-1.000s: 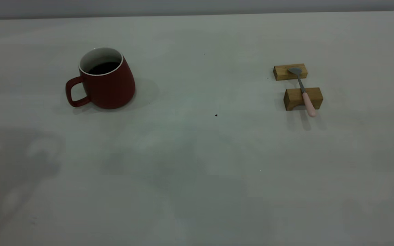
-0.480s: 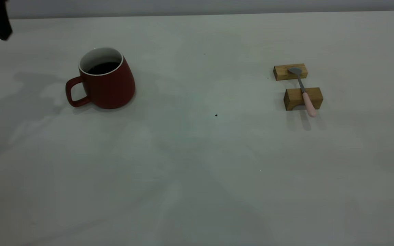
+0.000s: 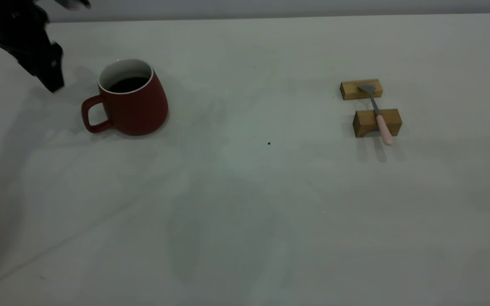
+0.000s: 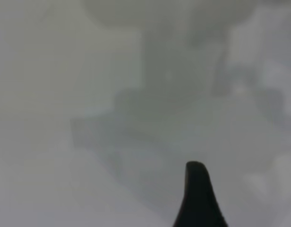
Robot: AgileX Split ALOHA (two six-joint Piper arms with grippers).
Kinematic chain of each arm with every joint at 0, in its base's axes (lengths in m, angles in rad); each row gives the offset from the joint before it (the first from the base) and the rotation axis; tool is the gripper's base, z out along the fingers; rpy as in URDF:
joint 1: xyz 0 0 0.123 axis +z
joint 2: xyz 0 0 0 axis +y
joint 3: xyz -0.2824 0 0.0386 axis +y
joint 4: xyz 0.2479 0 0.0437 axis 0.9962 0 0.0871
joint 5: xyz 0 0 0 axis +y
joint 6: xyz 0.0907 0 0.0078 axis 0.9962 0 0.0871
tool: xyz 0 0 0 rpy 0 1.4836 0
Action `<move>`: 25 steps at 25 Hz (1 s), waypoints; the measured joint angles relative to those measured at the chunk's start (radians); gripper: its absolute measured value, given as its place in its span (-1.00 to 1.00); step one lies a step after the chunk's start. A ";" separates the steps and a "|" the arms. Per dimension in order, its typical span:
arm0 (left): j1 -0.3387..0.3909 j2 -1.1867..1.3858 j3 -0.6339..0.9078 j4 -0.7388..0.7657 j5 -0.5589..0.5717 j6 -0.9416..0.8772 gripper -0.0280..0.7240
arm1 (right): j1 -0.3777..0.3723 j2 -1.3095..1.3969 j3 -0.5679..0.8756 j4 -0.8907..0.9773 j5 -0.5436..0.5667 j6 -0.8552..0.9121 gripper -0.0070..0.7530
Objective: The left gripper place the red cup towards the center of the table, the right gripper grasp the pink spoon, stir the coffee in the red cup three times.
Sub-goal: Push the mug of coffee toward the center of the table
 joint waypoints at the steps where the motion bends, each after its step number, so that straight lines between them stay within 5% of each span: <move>1: -0.005 0.013 -0.005 -0.008 0.000 0.082 0.63 | 0.000 0.000 0.000 0.000 0.000 0.000 -0.35; 11: -0.020 0.045 -0.007 -0.309 0.002 0.827 0.63 | 0.000 0.000 0.000 0.000 0.000 0.000 -0.35; 25: -0.129 0.054 -0.007 -0.447 0.005 0.933 0.63 | 0.000 0.000 0.000 0.000 0.000 0.000 -0.35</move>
